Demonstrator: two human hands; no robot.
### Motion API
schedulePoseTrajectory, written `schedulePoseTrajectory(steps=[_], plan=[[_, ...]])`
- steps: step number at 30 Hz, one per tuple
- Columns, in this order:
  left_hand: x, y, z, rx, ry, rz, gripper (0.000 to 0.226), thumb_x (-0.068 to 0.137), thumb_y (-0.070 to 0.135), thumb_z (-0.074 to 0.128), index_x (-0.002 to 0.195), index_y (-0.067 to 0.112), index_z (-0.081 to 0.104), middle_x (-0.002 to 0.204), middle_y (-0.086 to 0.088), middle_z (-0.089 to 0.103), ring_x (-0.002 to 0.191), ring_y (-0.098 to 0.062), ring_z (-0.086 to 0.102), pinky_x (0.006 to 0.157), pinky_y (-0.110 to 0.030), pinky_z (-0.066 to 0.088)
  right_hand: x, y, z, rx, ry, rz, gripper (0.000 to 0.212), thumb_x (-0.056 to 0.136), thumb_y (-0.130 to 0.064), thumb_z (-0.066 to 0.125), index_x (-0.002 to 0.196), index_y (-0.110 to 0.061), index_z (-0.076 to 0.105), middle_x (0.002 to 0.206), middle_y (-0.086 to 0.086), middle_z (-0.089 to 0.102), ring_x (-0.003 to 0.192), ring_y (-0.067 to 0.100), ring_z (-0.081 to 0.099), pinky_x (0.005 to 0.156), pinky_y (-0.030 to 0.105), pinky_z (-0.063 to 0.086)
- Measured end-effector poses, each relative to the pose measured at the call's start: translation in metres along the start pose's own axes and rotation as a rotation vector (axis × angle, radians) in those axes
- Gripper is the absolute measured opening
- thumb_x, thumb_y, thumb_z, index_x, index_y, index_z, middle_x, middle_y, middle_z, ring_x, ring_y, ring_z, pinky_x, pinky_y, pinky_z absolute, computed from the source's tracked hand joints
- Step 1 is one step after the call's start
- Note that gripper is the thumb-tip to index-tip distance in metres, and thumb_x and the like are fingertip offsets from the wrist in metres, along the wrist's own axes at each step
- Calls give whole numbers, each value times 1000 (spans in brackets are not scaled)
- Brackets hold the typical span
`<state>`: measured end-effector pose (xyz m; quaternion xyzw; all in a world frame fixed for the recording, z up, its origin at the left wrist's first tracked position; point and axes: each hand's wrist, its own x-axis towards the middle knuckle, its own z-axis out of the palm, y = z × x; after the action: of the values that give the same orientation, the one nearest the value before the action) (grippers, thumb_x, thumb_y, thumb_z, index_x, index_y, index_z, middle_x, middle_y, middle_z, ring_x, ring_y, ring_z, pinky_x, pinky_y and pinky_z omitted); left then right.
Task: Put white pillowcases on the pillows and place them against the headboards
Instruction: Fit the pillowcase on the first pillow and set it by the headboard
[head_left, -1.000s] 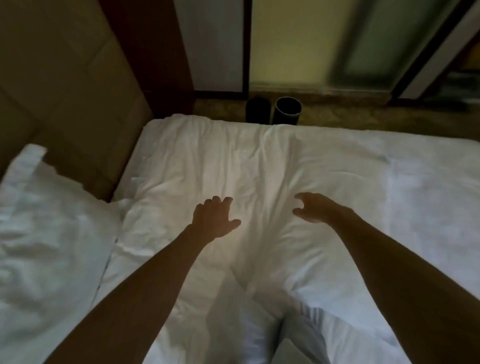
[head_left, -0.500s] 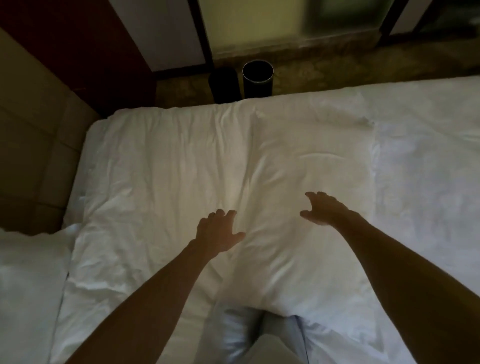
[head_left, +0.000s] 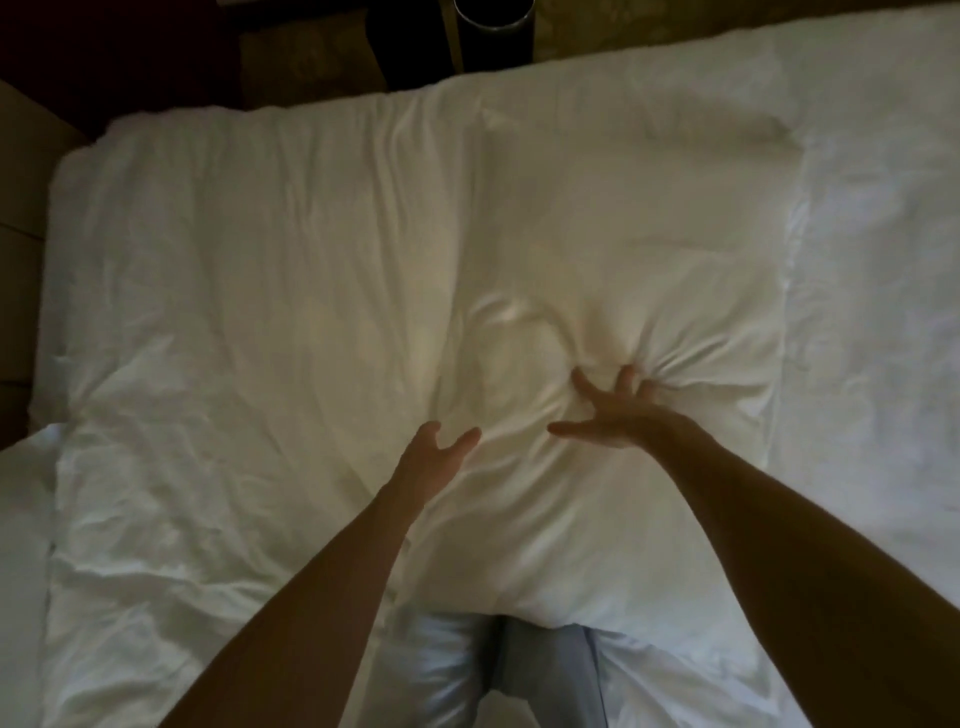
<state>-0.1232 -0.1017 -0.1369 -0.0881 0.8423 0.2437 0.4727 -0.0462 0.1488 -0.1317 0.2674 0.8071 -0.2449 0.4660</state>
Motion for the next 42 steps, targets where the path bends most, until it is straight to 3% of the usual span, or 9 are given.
schedulePoseTrajectory(steps=[10, 13, 18, 22, 27, 31, 34, 36, 42], plan=[[24, 10, 25, -72, 27, -59, 103, 58, 73, 72, 140, 18, 42, 131, -2, 58, 113, -25, 60, 98, -39, 50, 17, 6, 10, -45, 33, 3, 117, 64, -86, 60, 149, -52, -14, 155, 23, -32, 144, 50, -18, 113, 69, 5], [19, 21, 22, 62, 55, 23, 74, 67, 63, 69, 128, 21, 59, 119, -1, 68, 106, -26, 64, 94, -36, 51, 12, 4, 7, -63, 11, 12, 120, 64, -83, 65, 149, -51, -12, 154, 26, -32, 143, 51, -19, 112, 69, 9], [-16, 53, 3, 302, 149, 197, 53, 83, 47, 59, 126, 19, 48, 124, -7, 61, 112, -33, 58, 89, -34, 45, -5, -4, -19, -66, 29, 29, 107, 73, -69, 69, 154, -42, 5, 161, 23, -8, 147, 47, 0, 117, 61, 15], [-64, 98, -35, 486, 208, 410, 56, 85, 44, 58, 135, 22, 43, 118, -4, 64, 107, -31, 61, 83, -33, 45, -48, -30, -54, -52, 259, -79, 85, 86, -50, 67, 154, -25, 22, 155, 14, 32, 141, 35, 34, 112, 51, 34], [-139, 140, -95, 630, 322, 662, 47, 85, 35, 57, 129, 20, 45, 112, -6, 64, 102, -30, 63, 79, -33, 46, -135, -79, -108, -216, 657, -434, 86, 90, -22, 64, 157, -32, 10, 162, 11, 20, 146, 32, 25, 111, 47, 36], [-199, 147, -140, 790, 485, 896, 45, 88, 32, 59, 130, 21, 47, 110, -2, 66, 97, -24, 64, 74, -30, 41, -195, -129, -139, -566, 762, -619, 98, 82, -30, 73, 156, -34, 10, 164, 7, 15, 149, 29, 18, 115, 46, 31], [-234, 122, -179, 856, 519, 908, 53, 93, 33, 55, 142, 22, 40, 127, -3, 60, 109, -23, 59, 89, -34, 42, -236, -168, -142, -692, 754, -612, 67, 79, -39, 70, 141, -30, 45, 151, 3, 43, 143, 25, 33, 117, 47, 26], [-252, 91, -201, 872, 498, 870, 56, 94, 32, 53, 147, 23, 36, 133, -3, 56, 115, -24, 56, 97, -34, 40, -259, -194, -130, -703, 745, -621, 38, 79, -40, 65, 115, -32, 58, 117, -6, 66, 121, 18, 55, 116, 47, 23], [-279, -36, -244, 816, 616, 781, 36, 90, 34, 57, 124, 26, 47, 110, -1, 63, 95, -26, 63, 71, -31, 41, -320, -279, -62, -790, 697, -708, 9, 88, -32, 62, 93, -29, 55, 88, -6, 59, 85, 18, 57, 73, 32, 41]])
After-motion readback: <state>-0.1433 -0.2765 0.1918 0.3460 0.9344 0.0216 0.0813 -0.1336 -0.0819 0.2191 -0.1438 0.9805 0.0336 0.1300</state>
